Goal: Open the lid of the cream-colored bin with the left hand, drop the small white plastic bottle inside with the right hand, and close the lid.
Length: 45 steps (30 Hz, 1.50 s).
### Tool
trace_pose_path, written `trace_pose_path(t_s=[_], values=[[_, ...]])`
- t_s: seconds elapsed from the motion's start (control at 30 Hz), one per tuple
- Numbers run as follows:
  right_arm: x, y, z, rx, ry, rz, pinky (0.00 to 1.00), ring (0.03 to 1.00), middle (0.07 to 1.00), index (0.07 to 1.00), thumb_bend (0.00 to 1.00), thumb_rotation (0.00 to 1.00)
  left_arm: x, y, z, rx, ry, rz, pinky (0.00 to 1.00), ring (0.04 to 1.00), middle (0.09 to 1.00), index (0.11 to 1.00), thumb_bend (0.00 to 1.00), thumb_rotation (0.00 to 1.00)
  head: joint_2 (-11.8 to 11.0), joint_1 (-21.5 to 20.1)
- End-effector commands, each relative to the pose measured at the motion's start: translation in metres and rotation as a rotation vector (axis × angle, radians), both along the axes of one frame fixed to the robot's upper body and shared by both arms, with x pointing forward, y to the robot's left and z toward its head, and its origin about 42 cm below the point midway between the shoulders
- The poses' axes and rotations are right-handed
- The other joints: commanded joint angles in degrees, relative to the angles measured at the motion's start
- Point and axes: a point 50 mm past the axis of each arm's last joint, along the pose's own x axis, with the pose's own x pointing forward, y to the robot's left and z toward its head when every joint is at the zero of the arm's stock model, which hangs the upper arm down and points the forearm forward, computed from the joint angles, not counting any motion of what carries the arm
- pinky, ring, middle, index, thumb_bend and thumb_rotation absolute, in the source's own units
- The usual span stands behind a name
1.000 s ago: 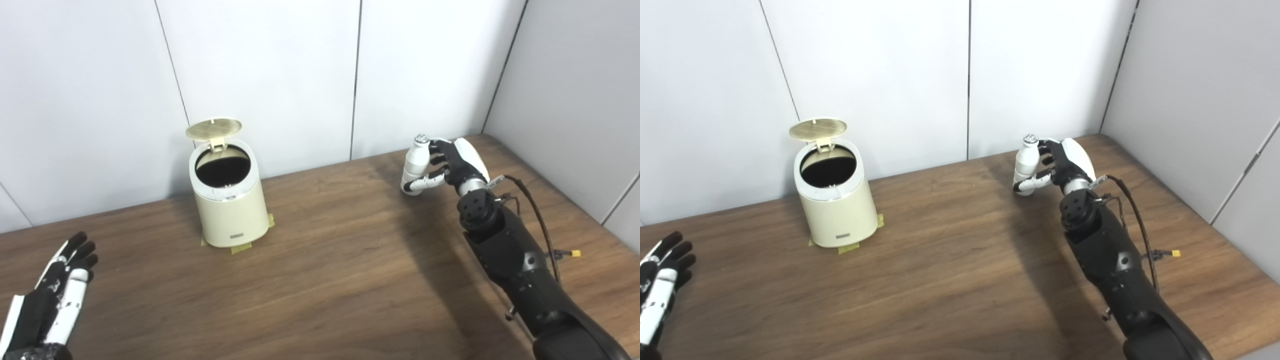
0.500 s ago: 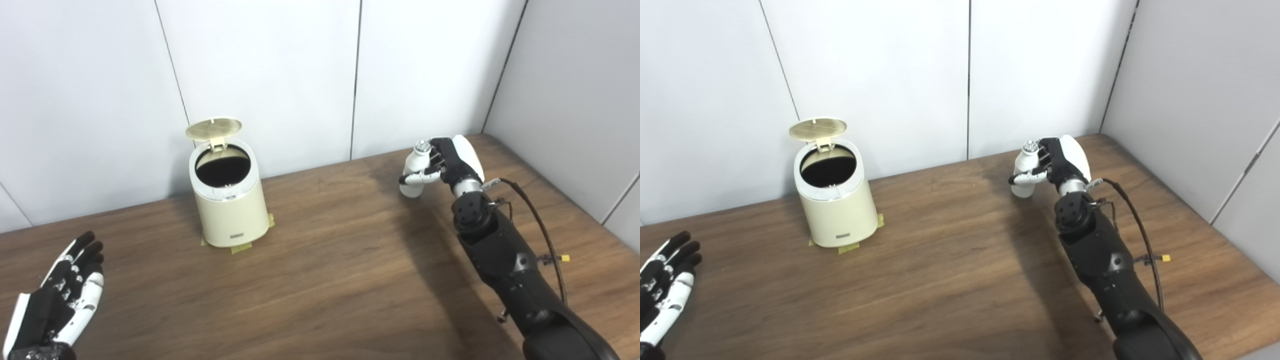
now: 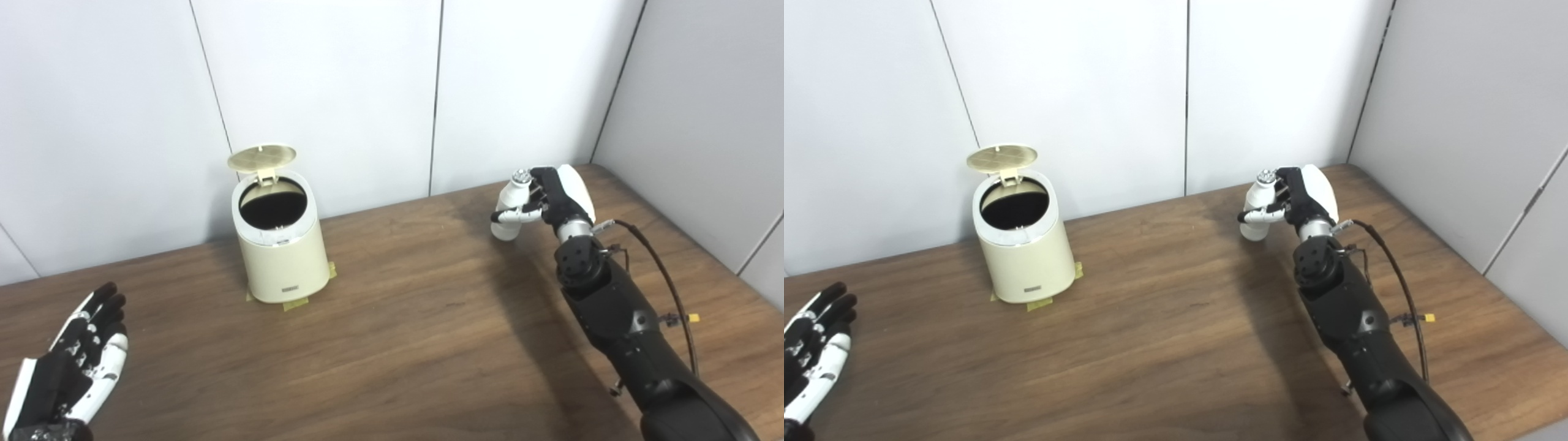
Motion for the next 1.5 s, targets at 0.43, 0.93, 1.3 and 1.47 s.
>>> trace_pose_path(t_s=[0.43,0.93,1.3,1.47], values=[[-0.007,0.055,0.079,-0.128,-0.269,0.244,0.42,0.437,0.48,0.506,0.52,0.0,0.001,-0.001,0.005,0.023,-0.018,-0.009,0.99,0.927,0.923,0.962,0.19,0.45,0.2,6.6],[-0.023,0.157,0.134,-0.182,-0.42,0.529,0.4,0.436,0.487,0.505,0.52,0.0,-0.003,-0.007,-0.016,0.024,0.027,0.011,0.91,0.878,0.891,0.914,0.31,0.58,-0.2,14.0],[-0.021,0.219,0.158,-0.122,-0.5,0.661,0.39,0.431,0.49,0.497,0.52,0.0,-0.005,-0.014,-0.028,0.023,0.035,0.009,0.86,0.858,0.862,0.883,0.43,0.61,-0.8,19.4],[-0.016,0.234,0.164,-0.106,-0.537,0.71,0.4,0.435,0.501,0.483,0.52,0.0,-0.005,-0.019,-0.033,0.023,0.039,0.004,0.85,0.864,0.869,0.888,0.45,0.64,-1.1,20.8]])
